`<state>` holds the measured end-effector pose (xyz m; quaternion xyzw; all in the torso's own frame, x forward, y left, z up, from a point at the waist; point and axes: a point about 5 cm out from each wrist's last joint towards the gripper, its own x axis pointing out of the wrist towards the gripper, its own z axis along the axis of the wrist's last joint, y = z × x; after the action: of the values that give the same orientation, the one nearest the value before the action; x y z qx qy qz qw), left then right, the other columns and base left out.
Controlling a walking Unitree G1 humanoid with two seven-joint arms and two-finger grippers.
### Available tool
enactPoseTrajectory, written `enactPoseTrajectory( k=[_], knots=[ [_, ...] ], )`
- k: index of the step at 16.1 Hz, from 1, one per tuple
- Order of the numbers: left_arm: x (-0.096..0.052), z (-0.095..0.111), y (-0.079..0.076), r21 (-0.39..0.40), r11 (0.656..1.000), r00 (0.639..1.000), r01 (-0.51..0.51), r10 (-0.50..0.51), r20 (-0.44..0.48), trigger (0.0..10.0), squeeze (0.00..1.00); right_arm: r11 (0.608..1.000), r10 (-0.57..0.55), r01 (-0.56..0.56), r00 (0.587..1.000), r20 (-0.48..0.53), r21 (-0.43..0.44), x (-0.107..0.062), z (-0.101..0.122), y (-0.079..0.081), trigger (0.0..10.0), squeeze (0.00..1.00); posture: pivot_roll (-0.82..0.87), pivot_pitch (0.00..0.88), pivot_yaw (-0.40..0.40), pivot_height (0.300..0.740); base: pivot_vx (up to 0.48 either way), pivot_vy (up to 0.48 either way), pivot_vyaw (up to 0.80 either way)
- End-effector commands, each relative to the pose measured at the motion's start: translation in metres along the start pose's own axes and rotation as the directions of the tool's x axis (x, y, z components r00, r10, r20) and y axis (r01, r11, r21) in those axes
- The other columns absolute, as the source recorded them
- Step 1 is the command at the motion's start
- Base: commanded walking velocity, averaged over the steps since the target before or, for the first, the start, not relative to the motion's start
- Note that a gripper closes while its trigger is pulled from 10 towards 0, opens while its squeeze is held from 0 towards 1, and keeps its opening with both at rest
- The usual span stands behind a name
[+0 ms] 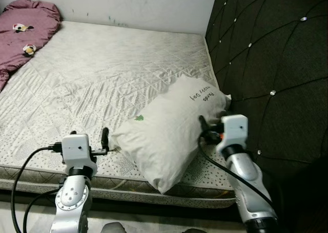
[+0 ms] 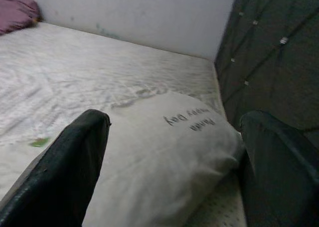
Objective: Clean up the room
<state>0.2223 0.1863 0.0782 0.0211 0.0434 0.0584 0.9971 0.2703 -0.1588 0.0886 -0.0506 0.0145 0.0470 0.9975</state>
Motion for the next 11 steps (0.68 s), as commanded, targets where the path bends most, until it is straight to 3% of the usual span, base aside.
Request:
enactPoseTrajectory(
  k=[1, 5, 8, 11],
  knots=[
    [0.0013, 0.0041, 0.0006, 0.005, 1.000, 1.000, -0.004, 0.004, 0.013, 10.0, 0.00, 1.000, -0.029, 0.029, 1.000, 0.000, -0.005, -0.0014, 0.0016, -0.0073, 10.0, 0.00, 0.02, 0.000, -0.050, 0.740, 0.000, 0.000, 0.00],
    [0.0032, 0.0043, 0.0001, 0.008, 1.000, 1.000, 0.004, -0.005, 0.011, 10.0, 0.00, 0.997, -0.079, 0.079, 0.997, -0.017, 0.009, -0.0047, 0.0006, -0.0164, 10.0, 0.00, 0.01, 0.000, -0.037, 0.740, 0.000, 0.000, 0.00],
    [0.0057, 0.0052, -0.0022, 0.007, 1.000, 1.000, 0.014, -0.014, 0.014, 10.0, 0.00, 0.997, -0.074, 0.074, 0.997, -0.024, 0.010, -0.0065, -0.0011, -0.0138, 10.0, 0.00, 0.00, 0.000, -0.034, 0.740, 0.000, 0.000, -0.58],
    [0.0059, 0.0056, -0.0025, 0.004, 1.000, 1.000, 0.004, -0.004, 0.016, 10.0, 0.00, 0.998, -0.066, 0.066, 0.998, -0.018, 0.016, -0.0028, 0.0011, -0.0108, 10.0, 0.00, 0.01, 0.000, -0.032, 0.740, 0.000, 0.000, 0.00]
  ],
)
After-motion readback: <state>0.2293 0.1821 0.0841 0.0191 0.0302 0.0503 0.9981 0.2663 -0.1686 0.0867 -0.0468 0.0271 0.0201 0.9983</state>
